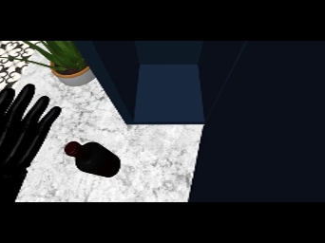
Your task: Pick up the wine, place it into the cabinet and close the cabinet
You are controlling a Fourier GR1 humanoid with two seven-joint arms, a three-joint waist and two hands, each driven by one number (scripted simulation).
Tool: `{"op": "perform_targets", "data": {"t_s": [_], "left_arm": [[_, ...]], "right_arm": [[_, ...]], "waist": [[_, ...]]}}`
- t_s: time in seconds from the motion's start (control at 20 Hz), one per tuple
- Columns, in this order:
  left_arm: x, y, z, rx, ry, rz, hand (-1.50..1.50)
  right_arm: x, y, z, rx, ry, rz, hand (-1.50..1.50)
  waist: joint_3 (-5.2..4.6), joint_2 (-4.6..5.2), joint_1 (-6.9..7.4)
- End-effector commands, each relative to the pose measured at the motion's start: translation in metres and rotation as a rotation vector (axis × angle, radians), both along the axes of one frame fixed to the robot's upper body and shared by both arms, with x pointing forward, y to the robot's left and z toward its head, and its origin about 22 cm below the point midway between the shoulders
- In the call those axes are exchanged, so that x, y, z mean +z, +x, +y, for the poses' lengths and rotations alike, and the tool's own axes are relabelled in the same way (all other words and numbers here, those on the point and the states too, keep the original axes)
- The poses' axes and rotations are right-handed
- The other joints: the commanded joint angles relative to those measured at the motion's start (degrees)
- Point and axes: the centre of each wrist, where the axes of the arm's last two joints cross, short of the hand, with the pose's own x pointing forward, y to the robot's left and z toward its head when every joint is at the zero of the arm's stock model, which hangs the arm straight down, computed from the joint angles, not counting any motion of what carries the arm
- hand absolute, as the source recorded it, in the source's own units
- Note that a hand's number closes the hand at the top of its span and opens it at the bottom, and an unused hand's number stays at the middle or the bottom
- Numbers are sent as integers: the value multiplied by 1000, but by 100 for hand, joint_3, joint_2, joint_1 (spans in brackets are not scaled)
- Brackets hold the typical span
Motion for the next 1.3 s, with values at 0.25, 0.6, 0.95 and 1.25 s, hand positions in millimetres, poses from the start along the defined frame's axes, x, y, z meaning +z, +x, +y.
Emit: {"op": "perform_targets", "data": {"t_s": [0.25,0.6,0.95,1.25], "left_arm": [[20,-16,6,28,15,-11,-150],[-23,2,5,50,31,-5,-150],[-44,16,23,54,28,39,-150],[-69,18,25,79,45,56,-150]], "right_arm": [[32,-33,-9,-52,-6,-67,-150],[36,-33,-3,-56,-5,-57,-150],[35,-29,15,-51,11,-72,-150],[41,-39,1,-57,10,-52,-150]], "waist": [[3,-7,-14],[-6,0,-31],[-11,-8,-28],[-6,-5,-42]]}}
